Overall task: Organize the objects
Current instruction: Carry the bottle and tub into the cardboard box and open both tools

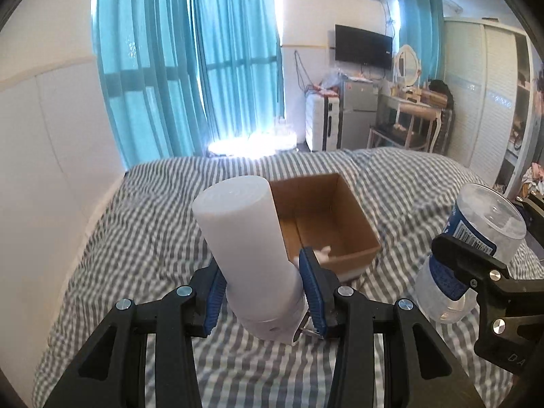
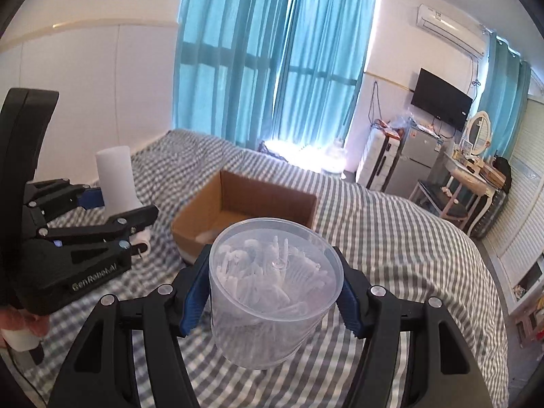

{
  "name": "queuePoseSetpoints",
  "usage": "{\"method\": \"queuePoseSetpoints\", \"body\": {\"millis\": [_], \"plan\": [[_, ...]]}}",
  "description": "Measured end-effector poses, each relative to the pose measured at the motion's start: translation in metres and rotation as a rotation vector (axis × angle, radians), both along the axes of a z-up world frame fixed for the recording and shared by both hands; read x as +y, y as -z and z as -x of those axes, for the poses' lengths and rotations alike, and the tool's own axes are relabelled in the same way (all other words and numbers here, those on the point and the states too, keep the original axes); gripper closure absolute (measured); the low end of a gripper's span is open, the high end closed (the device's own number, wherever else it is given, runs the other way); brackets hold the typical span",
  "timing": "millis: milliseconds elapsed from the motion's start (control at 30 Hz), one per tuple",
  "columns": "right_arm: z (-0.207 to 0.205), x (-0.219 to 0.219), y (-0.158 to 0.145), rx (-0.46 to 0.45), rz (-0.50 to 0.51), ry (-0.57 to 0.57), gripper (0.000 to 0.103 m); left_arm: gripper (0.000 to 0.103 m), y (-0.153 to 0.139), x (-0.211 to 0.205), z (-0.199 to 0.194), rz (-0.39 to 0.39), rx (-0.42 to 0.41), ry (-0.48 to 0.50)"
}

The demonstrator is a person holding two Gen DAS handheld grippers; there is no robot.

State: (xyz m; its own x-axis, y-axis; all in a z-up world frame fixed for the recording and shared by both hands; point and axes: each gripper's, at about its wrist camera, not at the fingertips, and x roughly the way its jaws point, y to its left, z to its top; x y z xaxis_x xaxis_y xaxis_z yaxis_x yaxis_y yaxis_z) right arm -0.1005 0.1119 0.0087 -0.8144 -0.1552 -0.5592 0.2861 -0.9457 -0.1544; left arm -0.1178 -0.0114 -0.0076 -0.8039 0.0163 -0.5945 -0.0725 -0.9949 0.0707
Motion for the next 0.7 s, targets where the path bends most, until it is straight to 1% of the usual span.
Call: {"method": "queuePoseSetpoints", "body": {"millis": [167,300,533,700], "plan": [[0.037,-0.002,-0.008,-0.019,0.027,-0.009,0.039,0.06,-0.007,-0.001,0.032,-0.001,0.014,0.006],[0.073,-0.007,-0.005,-0.031,0.036,0.0,0.039,0.06,-0.002,-0.002,0.063,0.012,0.004,0.0],[0.141,-0.015,0.016,-0.072,0.041,0.004,0.039,0.06,0.023,-0.001,0.118,0.015,-0.046,-0.01],[0.191,-0.017,0.041,-0.117,0.039,0.02,0.039,0.06,0.049,0.002,0.156,0.027,-0.094,-0.005]]}}
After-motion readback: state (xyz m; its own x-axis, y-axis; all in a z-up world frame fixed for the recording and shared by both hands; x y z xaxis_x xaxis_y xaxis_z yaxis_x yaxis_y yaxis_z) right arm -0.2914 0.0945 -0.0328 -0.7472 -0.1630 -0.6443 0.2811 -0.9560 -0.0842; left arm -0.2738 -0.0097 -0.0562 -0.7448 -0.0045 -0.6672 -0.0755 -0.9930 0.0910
